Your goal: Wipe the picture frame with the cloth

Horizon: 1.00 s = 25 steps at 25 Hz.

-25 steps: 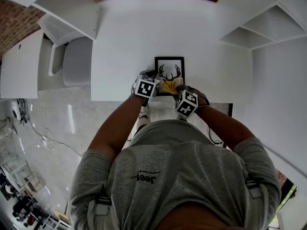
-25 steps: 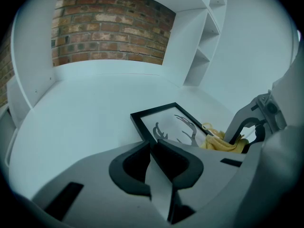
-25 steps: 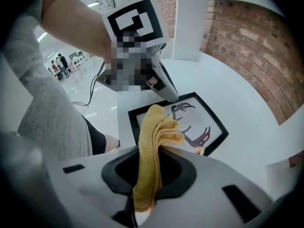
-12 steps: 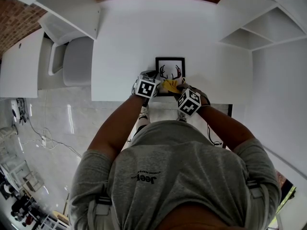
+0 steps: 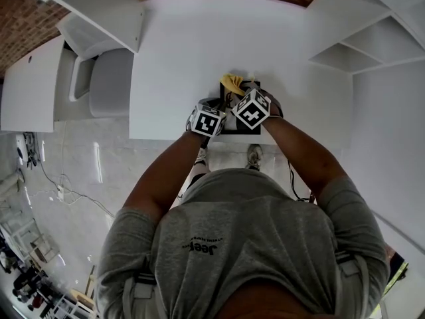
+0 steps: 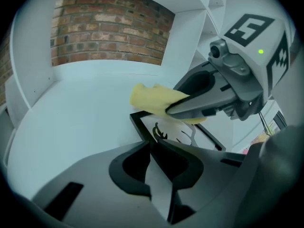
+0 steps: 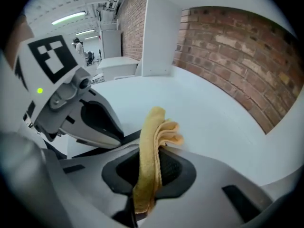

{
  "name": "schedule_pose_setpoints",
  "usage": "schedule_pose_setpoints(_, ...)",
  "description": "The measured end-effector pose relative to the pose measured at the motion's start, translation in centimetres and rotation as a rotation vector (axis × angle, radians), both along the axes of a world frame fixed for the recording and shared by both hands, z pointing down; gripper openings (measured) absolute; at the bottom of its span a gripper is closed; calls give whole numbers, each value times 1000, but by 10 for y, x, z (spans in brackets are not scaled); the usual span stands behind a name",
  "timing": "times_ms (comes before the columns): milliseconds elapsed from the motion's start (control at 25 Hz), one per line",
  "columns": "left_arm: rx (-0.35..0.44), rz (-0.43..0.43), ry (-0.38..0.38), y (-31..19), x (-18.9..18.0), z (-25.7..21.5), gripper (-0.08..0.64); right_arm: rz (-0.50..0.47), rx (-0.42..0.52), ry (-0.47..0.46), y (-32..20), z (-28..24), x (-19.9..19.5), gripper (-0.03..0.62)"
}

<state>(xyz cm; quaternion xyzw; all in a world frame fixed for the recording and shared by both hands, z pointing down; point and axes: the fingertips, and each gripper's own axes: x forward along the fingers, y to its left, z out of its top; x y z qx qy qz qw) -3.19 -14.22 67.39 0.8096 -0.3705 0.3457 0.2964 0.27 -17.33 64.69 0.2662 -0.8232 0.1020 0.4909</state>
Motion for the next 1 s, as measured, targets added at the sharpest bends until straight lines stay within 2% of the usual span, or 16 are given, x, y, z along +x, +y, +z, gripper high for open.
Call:
schedule_pose_setpoints(200,-2,1,2,0,0,1,64,10,55,52,-25,10,-1,60)
schedule_pose_setpoints(360,2,-3,12,-1,0,1,64,9,38,80,-31,19,-1,60)
schedule_pose_setpoints(1000,0,-12,13,-1,-2,1,64,-109,10,152,25,27,1,60)
